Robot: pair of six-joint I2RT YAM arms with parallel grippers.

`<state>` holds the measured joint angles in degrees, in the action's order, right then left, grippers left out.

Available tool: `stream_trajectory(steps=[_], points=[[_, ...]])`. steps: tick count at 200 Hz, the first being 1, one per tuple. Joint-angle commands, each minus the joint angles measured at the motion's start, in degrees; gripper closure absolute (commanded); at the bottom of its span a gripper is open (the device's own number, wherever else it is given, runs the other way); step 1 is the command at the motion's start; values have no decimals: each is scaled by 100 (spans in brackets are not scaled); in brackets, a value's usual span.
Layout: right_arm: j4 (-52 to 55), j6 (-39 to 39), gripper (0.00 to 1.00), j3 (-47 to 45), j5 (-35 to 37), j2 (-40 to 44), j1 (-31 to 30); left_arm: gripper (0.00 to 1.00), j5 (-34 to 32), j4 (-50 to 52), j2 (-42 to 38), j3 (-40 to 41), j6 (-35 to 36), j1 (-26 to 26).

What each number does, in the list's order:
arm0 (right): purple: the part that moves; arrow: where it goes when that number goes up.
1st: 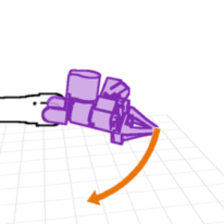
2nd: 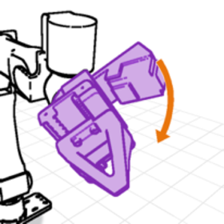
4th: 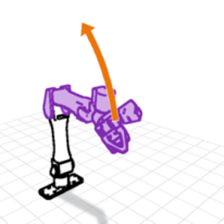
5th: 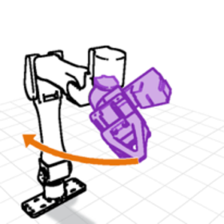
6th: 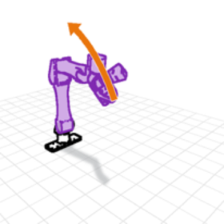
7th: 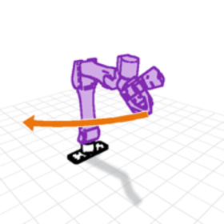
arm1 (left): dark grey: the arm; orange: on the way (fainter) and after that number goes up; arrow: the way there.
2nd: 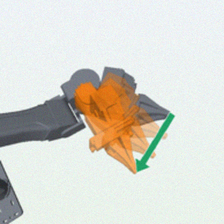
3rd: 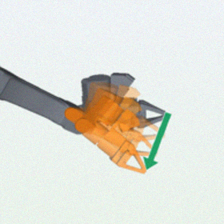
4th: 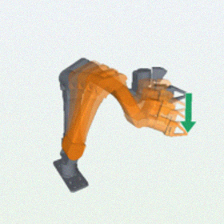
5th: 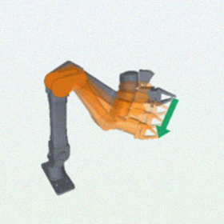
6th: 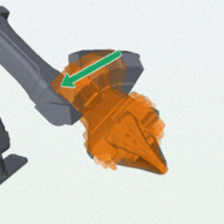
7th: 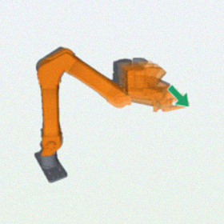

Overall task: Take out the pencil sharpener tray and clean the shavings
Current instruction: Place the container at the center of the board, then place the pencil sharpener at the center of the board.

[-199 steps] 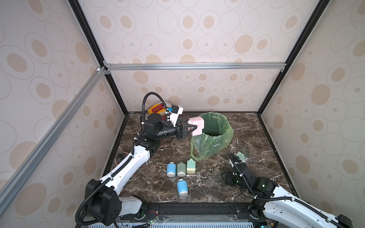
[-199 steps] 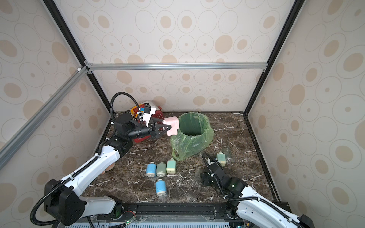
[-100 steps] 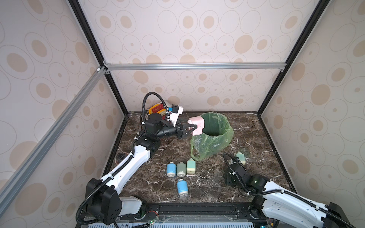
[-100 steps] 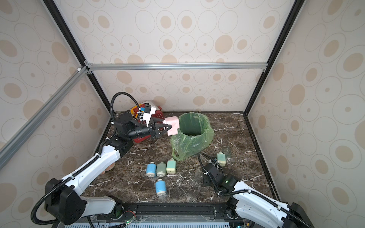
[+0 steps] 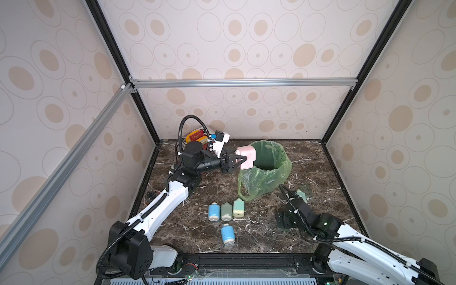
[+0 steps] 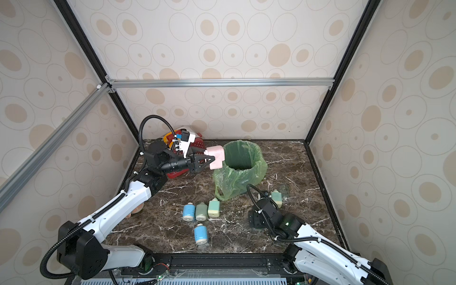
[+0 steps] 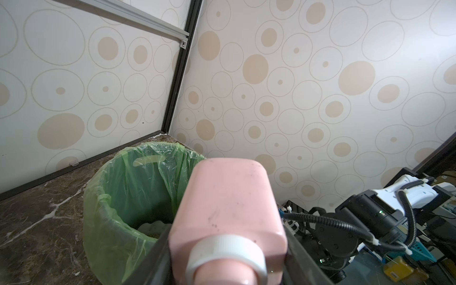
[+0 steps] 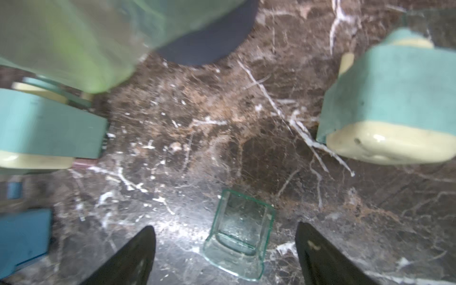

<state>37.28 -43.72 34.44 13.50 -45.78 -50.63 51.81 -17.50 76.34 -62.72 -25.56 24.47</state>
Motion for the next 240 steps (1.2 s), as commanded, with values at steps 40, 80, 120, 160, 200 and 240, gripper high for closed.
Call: stream_trajectory(steps=[40,80,120,160,200,240], points=[[349,1472,0,2090,-3410,-278,1166,100,1286,-1168,325,-467,-705,128],[-514,1230,0,2844,-6013,-548,1930,100,2244,-19,640,-915,41,586],[-856,1062,0,3233,-7221,-796,2394,100,2677,832,690,-1104,643,818],[-1206,919,0,3272,-7951,-1049,2668,100,2869,1365,702,-1216,1037,939],[-2063,595,3,2971,-8464,-1217,2665,100,2951,1784,752,-1335,1322,1043],[-2037,674,15,3007,-8530,-1314,2653,100,2928,1942,777,-1376,1431,1075]])
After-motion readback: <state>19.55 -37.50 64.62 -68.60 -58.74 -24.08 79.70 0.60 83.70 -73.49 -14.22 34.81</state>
